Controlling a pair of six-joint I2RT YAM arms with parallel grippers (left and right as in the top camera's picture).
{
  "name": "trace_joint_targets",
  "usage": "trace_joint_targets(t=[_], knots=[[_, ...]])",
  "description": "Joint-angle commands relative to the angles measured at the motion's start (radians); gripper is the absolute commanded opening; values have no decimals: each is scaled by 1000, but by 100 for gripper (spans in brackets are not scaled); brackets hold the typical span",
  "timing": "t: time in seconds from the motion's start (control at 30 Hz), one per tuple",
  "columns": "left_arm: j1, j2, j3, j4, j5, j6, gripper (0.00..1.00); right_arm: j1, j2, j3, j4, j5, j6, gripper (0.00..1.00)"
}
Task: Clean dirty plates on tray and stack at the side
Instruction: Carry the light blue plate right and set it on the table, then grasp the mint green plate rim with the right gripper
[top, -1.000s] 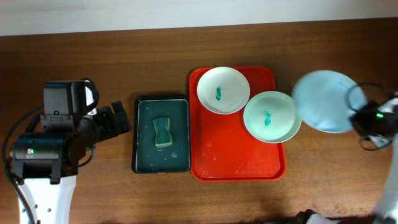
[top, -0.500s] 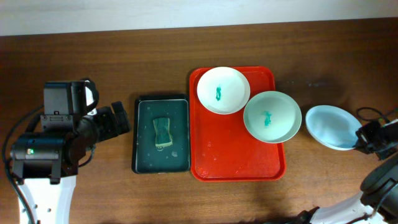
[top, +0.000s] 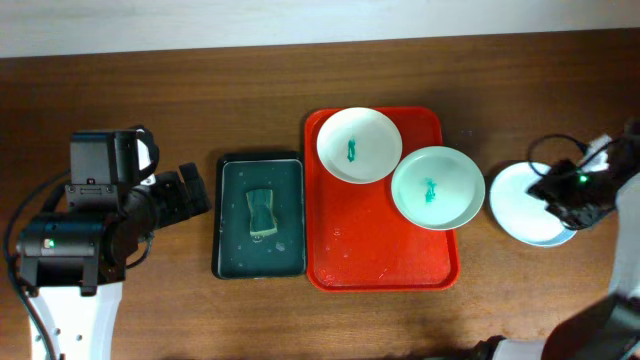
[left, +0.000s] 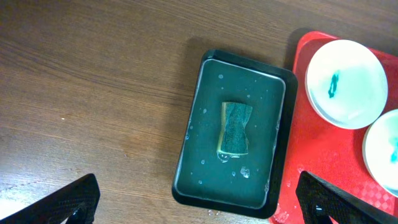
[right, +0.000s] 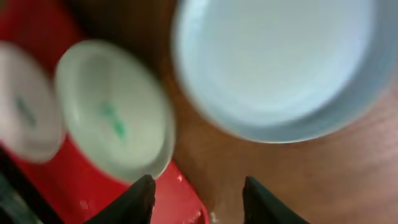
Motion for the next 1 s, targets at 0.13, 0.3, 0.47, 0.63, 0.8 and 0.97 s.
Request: trace_joint_targets(t=[0.13,0.3,0.47,0.63,0.8,0.97], knots=[[5,-5,12,2,-7,15,99,251,36,-27,207,280,-79,48],[5,-5,12,2,-7,15,99,253,158,-32,277,263,-80,47],[5,-5,12,2,-7,15,99,253,303,-32,313,135,-161,44],[5,-5,12,2,-7,15,100,253,383,-32,312,143,-158,22],[5,-5,12,2,-7,15,100,253,354,-32,249,117,-147,4],[5,-5,12,2,-7,15,99,254,233,-30,116,111,-44,4]])
